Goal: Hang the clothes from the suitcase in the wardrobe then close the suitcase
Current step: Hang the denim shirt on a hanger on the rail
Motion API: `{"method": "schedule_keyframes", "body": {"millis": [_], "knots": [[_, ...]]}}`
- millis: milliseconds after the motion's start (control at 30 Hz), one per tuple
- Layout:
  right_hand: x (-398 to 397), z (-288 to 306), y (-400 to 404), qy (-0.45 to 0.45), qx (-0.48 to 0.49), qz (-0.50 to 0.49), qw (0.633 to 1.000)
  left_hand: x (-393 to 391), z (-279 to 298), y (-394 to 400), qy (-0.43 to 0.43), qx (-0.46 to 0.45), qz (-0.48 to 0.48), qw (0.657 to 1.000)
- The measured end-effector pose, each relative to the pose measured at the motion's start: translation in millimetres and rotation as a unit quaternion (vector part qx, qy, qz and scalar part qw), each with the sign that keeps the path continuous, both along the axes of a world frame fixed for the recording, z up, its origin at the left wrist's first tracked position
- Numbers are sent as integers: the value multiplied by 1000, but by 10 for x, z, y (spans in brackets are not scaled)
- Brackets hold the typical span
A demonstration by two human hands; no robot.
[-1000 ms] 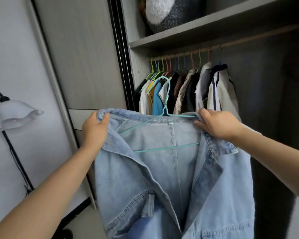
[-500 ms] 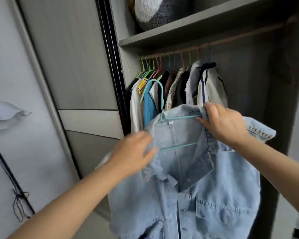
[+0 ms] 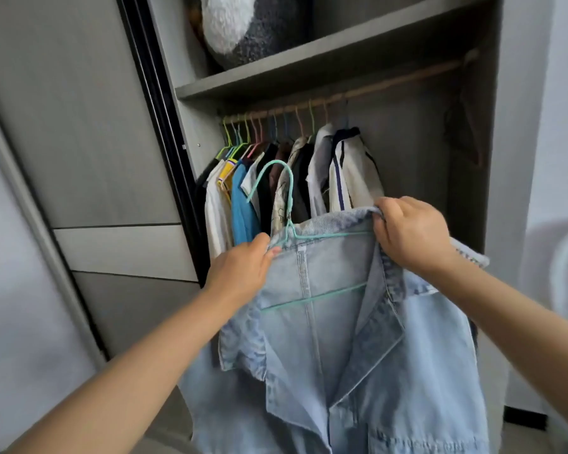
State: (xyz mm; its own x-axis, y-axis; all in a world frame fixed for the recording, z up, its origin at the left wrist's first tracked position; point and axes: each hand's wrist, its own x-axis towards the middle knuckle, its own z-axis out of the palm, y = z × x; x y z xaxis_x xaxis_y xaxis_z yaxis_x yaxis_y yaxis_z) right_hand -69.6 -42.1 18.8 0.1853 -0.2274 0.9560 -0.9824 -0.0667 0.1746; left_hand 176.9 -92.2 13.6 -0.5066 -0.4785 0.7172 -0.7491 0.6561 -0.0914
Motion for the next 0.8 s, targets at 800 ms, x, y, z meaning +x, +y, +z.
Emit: {"method": "schedule_keyframes", "body": {"millis": [800], "knots": [[-195, 179, 857, -318, 547, 246, 735, -874, 135, -250, 26, -152, -249, 956]]}}
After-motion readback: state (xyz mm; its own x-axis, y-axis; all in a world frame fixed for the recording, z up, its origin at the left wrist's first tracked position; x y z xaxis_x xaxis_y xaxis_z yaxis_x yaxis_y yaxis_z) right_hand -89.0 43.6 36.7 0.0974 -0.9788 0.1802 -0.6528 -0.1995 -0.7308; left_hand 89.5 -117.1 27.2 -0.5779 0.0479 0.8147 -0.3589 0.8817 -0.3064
